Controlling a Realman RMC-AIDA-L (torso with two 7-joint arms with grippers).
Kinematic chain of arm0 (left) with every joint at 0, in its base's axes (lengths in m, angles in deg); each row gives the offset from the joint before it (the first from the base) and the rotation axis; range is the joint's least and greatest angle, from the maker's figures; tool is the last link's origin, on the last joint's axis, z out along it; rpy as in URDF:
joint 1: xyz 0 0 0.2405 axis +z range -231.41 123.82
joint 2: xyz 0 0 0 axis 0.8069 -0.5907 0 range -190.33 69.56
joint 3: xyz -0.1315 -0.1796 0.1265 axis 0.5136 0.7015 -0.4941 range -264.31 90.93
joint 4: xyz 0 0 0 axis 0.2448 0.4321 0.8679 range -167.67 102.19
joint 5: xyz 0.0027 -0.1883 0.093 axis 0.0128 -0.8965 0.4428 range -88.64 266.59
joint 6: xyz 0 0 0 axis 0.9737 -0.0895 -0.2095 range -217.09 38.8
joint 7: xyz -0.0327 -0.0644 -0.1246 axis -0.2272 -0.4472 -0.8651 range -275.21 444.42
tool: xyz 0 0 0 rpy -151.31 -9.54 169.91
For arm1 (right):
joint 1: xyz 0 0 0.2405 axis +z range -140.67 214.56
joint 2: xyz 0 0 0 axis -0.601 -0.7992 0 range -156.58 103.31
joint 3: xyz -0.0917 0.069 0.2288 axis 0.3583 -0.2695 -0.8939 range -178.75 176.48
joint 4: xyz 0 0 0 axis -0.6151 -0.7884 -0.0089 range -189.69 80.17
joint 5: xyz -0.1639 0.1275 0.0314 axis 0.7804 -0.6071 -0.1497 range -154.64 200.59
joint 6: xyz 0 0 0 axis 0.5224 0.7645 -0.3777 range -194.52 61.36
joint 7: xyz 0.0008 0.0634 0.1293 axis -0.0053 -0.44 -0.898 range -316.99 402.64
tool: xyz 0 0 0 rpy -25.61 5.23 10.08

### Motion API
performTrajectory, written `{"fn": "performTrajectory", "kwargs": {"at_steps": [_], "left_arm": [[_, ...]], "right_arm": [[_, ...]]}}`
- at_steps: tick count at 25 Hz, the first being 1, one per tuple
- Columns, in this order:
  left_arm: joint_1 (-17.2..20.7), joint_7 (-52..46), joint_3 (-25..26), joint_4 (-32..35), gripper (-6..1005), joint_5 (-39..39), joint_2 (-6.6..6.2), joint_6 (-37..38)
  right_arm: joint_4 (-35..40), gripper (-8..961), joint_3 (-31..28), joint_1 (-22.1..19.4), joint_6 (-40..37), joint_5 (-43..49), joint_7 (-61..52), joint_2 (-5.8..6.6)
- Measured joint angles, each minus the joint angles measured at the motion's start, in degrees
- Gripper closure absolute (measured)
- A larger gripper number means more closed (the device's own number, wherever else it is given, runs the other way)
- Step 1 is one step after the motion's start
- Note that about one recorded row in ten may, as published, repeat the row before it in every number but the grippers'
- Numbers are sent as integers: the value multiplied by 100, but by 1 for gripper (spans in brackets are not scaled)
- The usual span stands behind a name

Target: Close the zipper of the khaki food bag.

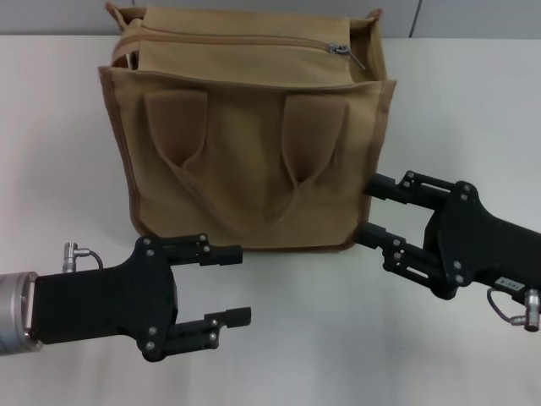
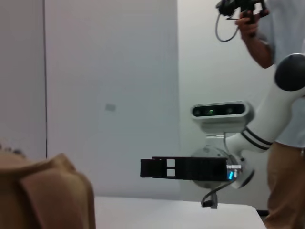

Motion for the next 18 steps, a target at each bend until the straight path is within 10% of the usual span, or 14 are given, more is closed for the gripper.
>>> {"fn": "performTrajectory", "kwargs": {"at_steps": [18], "left_arm": [[64,36,-50,-213,234,9,1,-69]], "right_arm": [[15,172,905,-17,658,378,-144,1]]}}
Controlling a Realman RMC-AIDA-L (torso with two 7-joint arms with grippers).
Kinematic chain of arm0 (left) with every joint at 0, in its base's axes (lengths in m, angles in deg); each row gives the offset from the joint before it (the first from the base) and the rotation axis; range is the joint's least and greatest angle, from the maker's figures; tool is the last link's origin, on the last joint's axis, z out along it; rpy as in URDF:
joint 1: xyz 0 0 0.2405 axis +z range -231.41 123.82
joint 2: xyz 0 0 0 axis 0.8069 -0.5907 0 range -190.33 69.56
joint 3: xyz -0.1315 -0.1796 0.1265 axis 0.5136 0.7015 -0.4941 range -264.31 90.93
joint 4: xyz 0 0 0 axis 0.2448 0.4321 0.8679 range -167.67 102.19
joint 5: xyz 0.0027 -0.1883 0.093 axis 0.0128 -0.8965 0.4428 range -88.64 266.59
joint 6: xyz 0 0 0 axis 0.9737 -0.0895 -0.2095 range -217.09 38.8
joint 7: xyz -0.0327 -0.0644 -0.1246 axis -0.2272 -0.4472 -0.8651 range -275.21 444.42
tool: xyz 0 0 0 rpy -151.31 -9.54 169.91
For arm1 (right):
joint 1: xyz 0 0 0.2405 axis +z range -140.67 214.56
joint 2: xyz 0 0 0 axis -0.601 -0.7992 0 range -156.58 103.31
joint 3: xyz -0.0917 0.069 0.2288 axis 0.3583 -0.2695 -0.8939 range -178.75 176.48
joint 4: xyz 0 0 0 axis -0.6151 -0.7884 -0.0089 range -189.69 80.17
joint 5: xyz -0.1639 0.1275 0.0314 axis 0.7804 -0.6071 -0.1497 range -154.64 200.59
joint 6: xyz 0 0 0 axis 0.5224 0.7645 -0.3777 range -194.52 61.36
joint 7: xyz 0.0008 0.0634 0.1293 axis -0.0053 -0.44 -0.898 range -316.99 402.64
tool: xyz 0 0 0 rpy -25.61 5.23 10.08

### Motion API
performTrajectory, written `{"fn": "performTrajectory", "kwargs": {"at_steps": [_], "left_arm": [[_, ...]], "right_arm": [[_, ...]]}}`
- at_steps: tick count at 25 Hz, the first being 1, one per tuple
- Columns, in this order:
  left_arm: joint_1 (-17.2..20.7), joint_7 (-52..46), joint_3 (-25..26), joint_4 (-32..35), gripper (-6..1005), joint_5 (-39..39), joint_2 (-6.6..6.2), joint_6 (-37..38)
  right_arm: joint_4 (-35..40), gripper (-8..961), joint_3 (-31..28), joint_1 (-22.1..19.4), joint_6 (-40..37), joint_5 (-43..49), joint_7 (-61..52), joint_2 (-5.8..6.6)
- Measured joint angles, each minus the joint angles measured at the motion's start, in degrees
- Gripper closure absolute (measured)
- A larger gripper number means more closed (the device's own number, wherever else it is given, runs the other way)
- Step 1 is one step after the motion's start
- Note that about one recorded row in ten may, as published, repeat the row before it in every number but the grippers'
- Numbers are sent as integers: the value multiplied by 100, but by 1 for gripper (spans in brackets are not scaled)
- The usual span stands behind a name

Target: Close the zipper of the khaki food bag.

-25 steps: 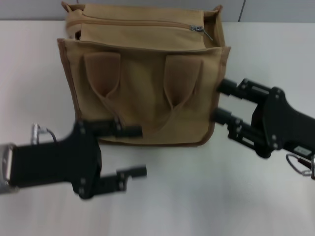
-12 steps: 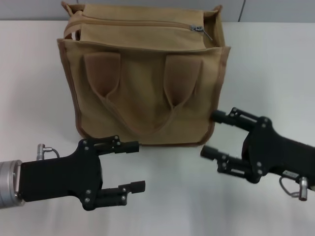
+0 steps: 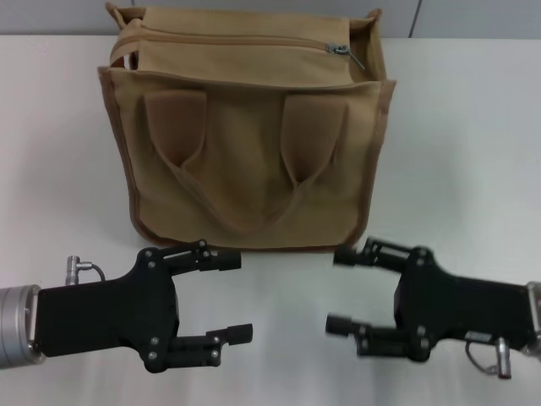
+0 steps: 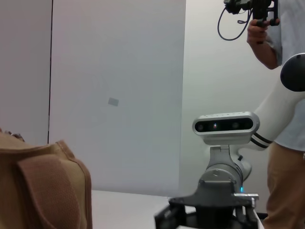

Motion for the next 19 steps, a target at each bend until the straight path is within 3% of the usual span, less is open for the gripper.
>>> {"fn": "performTrajectory", "kwargs": {"at_steps": [5,19], "left_arm": [[11,15,0,0,234,0,-4,-53],[-29,33,1,28,234,153,5,-128]], "right_arm": [[123,172,324,44,42,5,-124,5],[144,172,362,124,273,10,-134,-2]]}}
